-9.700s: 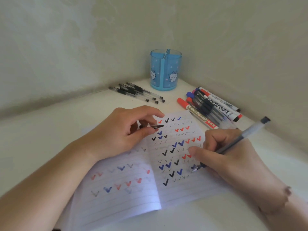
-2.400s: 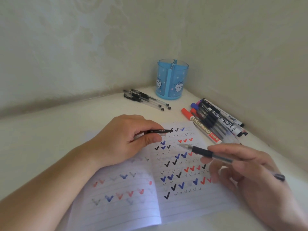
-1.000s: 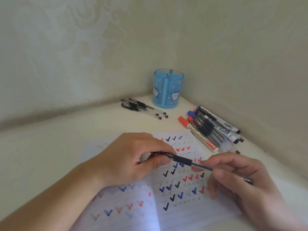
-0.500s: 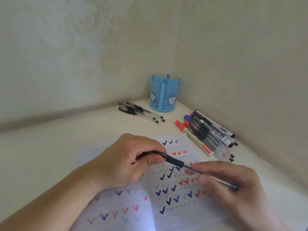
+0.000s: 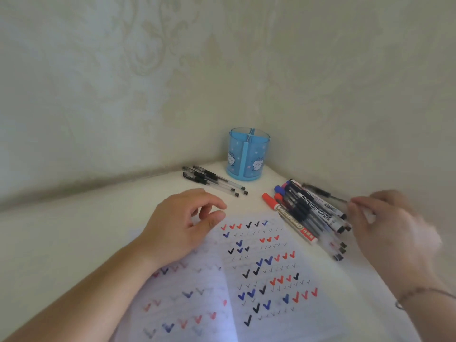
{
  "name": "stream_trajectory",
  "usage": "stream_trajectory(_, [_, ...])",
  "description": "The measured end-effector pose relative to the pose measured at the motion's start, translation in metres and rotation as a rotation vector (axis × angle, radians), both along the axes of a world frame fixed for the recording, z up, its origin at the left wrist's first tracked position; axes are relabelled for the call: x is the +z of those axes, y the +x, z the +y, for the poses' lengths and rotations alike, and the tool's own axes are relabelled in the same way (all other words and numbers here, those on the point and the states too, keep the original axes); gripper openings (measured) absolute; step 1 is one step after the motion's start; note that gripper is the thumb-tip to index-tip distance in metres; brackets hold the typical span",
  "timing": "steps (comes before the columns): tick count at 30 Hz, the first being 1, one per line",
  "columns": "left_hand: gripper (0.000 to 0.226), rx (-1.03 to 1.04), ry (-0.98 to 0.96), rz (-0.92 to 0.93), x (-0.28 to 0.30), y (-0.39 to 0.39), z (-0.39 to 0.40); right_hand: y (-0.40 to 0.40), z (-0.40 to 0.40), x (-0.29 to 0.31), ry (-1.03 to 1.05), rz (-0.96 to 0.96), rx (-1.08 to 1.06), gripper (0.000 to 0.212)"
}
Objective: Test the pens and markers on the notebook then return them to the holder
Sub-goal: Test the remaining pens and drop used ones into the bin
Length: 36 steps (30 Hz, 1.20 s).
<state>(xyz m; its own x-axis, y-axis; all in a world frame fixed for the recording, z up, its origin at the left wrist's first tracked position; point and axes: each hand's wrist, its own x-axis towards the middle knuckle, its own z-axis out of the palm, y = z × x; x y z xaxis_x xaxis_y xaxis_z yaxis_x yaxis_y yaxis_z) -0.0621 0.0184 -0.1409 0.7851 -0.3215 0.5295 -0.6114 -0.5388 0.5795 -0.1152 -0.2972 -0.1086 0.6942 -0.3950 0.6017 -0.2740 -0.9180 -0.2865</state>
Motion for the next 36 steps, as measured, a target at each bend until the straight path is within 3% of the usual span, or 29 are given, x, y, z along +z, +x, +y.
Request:
stream_trajectory(4, [0.026, 0.075, 0.130, 0.018, -0.002, 0.000, 0.002, 0.022, 0.002, -0.008, -0.080, 0.217, -0.022, 0.025])
stream_trajectory(8, [0.008, 0.181, 0.159, 0.063, -0.001, 0.002, 0.002, 0.031, 0.013, 0.002, -0.154, 0.361, -0.025, 0.030])
stream_trajectory(15, [0.009, 0.328, 0.167, 0.180, 0.000, 0.007, 0.005, 0.070, 0.102, 0.017, -0.174, 0.498, 0.444, 0.027])
stream_trajectory(21, [0.006, 0.328, 0.166, 0.176, 0.001, 0.006, 0.006, 0.115, 0.140, -0.008, -0.235, 0.581, 0.412, 0.031])
stream_trajectory(25, [0.005, 0.300, 0.153, 0.091, 0.000, 0.007, 0.006, 0.120, 0.137, -0.013, -0.183, 0.569, 0.413, 0.026])
stream_trajectory(28, [0.023, 0.304, 0.111, -0.002, -0.002, 0.009, 0.006, 0.110, 0.129, -0.011, -0.180, 0.510, 0.448, 0.024])
stream_trajectory(31, [0.042, 0.361, 0.058, -0.030, -0.003, 0.012, 0.009, 0.080, 0.115, -0.004, -0.181, 0.310, 0.544, 0.022])
stream_trajectory(33, [0.036, 0.353, 0.038, -0.030, -0.003, 0.015, 0.009, 0.054, 0.105, 0.004, -0.148, 0.182, 0.626, 0.019])
stream_trajectory(35, [0.023, 0.273, 0.053, -0.052, -0.002, 0.014, 0.007, 0.033, 0.092, 0.009, 0.019, 0.095, 0.686, 0.014])
stream_trajectory(36, [0.028, 0.201, 0.086, -0.062, -0.001, 0.012, 0.004, 0.024, 0.089, 0.010, 0.200, 0.046, 0.725, 0.016])
